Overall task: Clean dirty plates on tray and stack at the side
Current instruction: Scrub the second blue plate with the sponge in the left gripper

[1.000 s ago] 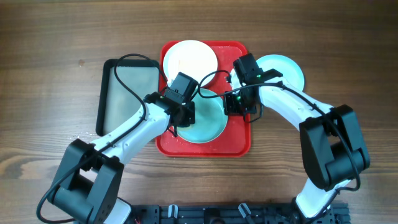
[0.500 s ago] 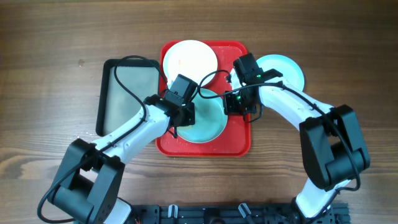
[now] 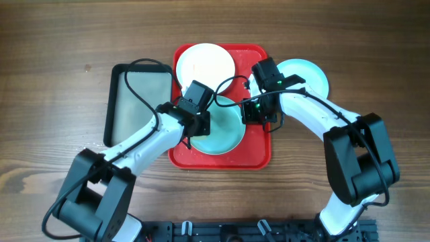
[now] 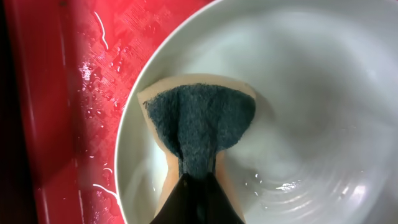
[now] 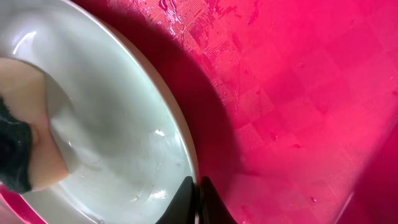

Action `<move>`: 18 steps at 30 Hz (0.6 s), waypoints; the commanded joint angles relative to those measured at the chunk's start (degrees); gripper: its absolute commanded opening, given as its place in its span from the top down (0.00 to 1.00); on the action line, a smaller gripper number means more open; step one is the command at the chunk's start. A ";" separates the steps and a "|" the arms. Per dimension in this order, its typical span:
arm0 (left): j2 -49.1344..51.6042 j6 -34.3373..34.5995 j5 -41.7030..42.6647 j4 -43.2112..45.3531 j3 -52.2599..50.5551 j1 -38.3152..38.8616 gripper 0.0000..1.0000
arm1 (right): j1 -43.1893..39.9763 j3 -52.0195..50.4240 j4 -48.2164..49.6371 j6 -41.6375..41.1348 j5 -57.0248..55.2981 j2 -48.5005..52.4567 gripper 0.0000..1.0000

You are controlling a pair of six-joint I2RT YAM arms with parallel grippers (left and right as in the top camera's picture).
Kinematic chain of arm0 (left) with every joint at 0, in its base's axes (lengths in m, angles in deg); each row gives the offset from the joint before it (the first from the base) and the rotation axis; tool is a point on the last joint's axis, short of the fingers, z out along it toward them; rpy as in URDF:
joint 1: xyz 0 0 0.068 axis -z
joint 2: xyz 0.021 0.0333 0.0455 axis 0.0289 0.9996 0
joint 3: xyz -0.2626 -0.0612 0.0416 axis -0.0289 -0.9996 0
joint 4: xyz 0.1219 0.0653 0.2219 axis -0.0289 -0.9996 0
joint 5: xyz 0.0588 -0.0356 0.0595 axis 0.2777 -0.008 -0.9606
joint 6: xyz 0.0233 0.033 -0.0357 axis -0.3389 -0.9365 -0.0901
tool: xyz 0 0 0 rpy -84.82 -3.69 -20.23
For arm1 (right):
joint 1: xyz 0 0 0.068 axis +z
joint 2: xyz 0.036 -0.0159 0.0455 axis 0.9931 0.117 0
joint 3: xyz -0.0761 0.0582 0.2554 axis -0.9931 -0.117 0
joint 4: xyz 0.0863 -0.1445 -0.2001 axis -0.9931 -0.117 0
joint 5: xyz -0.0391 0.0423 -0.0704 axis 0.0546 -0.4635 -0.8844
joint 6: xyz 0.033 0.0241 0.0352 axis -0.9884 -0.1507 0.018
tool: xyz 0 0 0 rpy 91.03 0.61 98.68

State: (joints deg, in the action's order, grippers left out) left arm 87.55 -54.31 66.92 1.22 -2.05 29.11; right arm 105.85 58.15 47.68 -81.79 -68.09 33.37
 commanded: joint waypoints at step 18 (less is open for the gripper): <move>8.83 -1.14 9.60 1.62 -0.55 0.24 0.96 | 0.09 -0.31 0.92 0.83 0.70 -1.31 0.96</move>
State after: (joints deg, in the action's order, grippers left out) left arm 91.42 -54.35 70.12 2.57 -1.15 28.96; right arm 105.83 58.11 47.88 -81.79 -68.26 33.37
